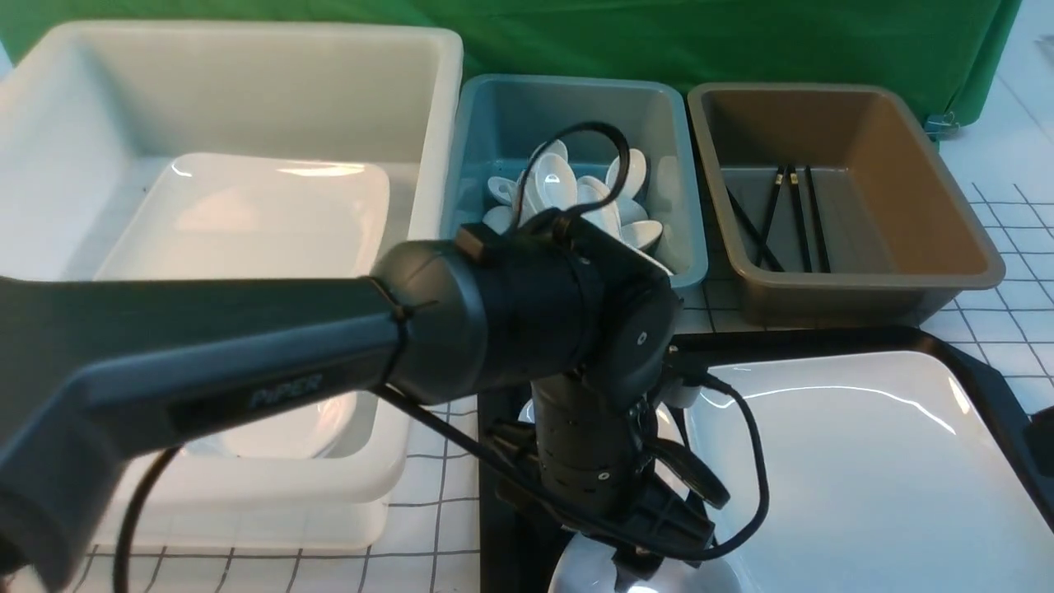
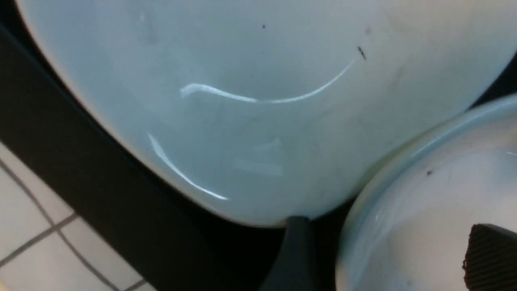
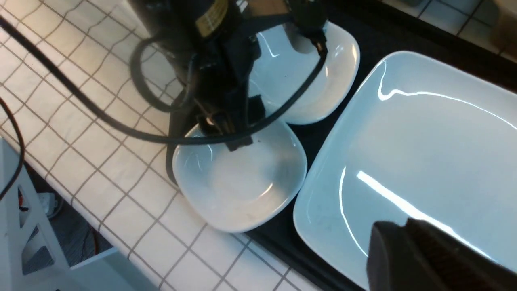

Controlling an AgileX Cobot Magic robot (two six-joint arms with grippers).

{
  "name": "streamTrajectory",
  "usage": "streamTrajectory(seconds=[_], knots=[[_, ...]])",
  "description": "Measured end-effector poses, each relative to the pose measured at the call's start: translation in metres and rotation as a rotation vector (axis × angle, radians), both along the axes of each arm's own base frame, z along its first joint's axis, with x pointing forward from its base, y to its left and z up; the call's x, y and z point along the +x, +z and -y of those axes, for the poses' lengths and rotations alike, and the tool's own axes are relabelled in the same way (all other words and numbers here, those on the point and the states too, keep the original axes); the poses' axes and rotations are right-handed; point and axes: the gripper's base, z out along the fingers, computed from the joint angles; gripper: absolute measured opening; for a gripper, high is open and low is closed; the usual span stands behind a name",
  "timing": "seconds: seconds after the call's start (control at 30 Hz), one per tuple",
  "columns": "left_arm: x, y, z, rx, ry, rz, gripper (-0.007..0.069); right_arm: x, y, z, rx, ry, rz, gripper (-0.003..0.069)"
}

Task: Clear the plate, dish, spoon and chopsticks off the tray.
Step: Use the left arm to grab a small plate from the dinner plate

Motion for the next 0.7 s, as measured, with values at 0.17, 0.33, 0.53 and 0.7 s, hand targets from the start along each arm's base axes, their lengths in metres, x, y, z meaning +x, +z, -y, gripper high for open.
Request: streamTrajectory(seconds=[0.17,0.33,0.53,0.7], knots=[[0.001,-0.017,0.003,0.019,0.009,-0.037,0.0549,0.000,0.000,0.000,0.000,0.000,0.000,0.0050],[0.000,-0.026,0.003,0.047,0.014,-0.070,0.0533,0.000,0.000,0.000,-0.001,0.001,0.000,0.0051],[-0.001,-0.027,0.002,0.055,0.019,-0.080,0.0311,0.001,0.000,0.000,0.002,-0.003,0.008,0.0060],[-0.002,-0.018,0.000,0.057,0.020,-0.083,0.0167,0.001,0.000,0.000,0.002,-0.004,0.009,0.0062]])
